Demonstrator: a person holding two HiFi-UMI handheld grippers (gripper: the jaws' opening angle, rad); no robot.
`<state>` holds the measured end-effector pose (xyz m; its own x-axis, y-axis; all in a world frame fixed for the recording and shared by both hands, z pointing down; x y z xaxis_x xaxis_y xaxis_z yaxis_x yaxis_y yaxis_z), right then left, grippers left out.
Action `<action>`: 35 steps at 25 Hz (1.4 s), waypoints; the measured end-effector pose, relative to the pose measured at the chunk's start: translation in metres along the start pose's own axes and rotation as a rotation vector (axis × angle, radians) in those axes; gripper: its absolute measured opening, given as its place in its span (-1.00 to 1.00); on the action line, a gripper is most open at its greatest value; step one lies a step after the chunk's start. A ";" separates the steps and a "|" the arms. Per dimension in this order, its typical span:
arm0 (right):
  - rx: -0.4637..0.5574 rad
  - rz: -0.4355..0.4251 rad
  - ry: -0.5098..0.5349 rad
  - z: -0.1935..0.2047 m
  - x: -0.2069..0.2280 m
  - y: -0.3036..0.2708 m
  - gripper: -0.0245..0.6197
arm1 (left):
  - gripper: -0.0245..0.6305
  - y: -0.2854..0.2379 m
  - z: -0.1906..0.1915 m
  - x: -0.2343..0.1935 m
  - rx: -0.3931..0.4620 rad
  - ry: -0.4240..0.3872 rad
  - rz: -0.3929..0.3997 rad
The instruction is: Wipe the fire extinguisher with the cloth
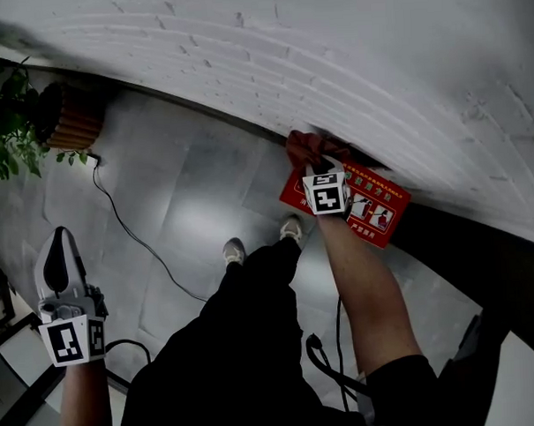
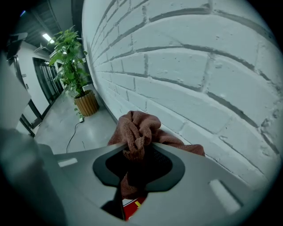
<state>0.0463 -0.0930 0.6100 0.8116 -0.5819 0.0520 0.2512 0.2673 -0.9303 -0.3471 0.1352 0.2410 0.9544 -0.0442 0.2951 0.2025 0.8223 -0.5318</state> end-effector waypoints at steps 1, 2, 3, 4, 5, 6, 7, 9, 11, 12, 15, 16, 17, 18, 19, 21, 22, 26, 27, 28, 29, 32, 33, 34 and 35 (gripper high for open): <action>-0.004 -0.005 -0.009 0.000 0.003 0.000 -0.66 | -0.93 -0.001 -0.002 0.002 0.003 0.003 0.002; -0.007 -0.010 -0.020 0.001 0.006 0.000 -0.66 | -0.93 -0.003 -0.003 0.005 0.003 -0.001 0.006; -0.009 -0.012 -0.030 0.002 0.008 0.001 -0.66 | -0.93 -0.004 -0.003 0.007 0.002 -0.008 0.010; -0.009 -0.013 -0.036 0.003 0.010 0.002 -0.66 | -0.93 -0.004 -0.005 0.010 0.003 -0.013 0.015; -0.010 -0.011 -0.038 0.005 0.012 0.003 -0.66 | -0.93 -0.005 -0.006 0.012 0.007 -0.016 0.021; -0.012 -0.007 -0.041 0.009 0.014 0.005 -0.66 | -0.93 -0.006 -0.008 0.015 0.014 -0.020 0.029; -0.014 -0.004 -0.046 0.013 0.018 0.007 -0.66 | -0.93 -0.007 -0.011 0.017 0.021 -0.024 0.036; -0.019 0.009 -0.071 0.024 0.029 0.012 -0.66 | -0.93 -0.010 -0.016 0.022 0.030 -0.032 0.049; -0.025 0.032 -0.102 0.037 0.044 0.018 -0.66 | -0.93 -0.013 -0.018 0.026 0.022 -0.065 0.062; -0.028 0.043 -0.116 0.044 0.052 0.021 -0.66 | -0.93 -0.014 -0.019 0.029 0.018 -0.082 0.071; -0.034 0.072 -0.154 0.064 0.075 0.033 -0.66 | -0.93 -0.019 -0.024 0.042 0.028 -0.094 0.101; -0.035 0.081 -0.167 0.070 0.083 0.038 -0.66 | -0.93 -0.021 -0.026 0.047 0.033 -0.095 0.112; -0.037 0.091 -0.180 0.076 0.091 0.042 -0.66 | -0.93 -0.023 -0.029 0.052 0.040 -0.095 0.123; -0.038 0.104 -0.189 0.083 0.098 0.046 -0.66 | -0.93 -0.025 -0.032 0.057 0.048 -0.094 0.134; -0.039 0.115 -0.197 0.091 0.105 0.049 -0.66 | -0.93 -0.027 -0.036 0.062 0.056 -0.093 0.143; -0.041 0.129 -0.226 0.105 0.119 0.056 -0.66 | -0.93 -0.030 -0.044 0.069 0.069 -0.110 0.156; -0.042 0.132 -0.244 0.112 0.126 0.059 -0.66 | -0.93 -0.031 -0.047 0.071 0.075 -0.127 0.158; -0.059 0.175 -0.236 0.137 0.149 0.074 -0.66 | -0.93 -0.034 -0.060 0.094 0.095 -0.194 0.171; -0.063 0.183 -0.235 0.144 0.154 0.076 -0.66 | -0.93 -0.033 -0.062 0.102 0.100 -0.205 0.193; -0.067 0.190 -0.243 0.150 0.160 0.079 -0.66 | -0.93 -0.033 -0.064 0.111 0.105 -0.212 0.218; -0.070 0.194 -0.257 0.155 0.166 0.081 -0.66 | -0.93 -0.033 -0.066 0.118 0.109 -0.215 0.240; -0.077 0.202 -0.290 0.169 0.179 0.089 -0.66 | -0.93 -0.035 -0.067 0.131 0.103 -0.216 0.265; -0.083 0.206 -0.294 0.172 0.182 0.091 -0.66 | -0.93 -0.036 -0.067 0.135 0.098 -0.214 0.270; -0.090 0.211 -0.300 0.175 0.185 0.092 -0.66 | -0.93 -0.037 -0.068 0.139 0.093 -0.213 0.276; -0.097 0.216 -0.311 0.178 0.188 0.094 -0.66 | -0.93 -0.036 -0.068 0.142 0.092 -0.213 0.286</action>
<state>0.3163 -0.0403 0.5969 0.9652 -0.2558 -0.0552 0.0180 0.2753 -0.9612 -0.2040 0.0609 0.2480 0.9006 0.3060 0.3086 -0.0957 0.8322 -0.5462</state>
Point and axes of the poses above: the fingertips, and each gripper's own axes: y backward along the fingers, x to its right, z out of its underside, the point moved 9 cm from there along y, backward along the fingers, and after that the axes turned 14 degrees about -x, right-handed, at the moved point
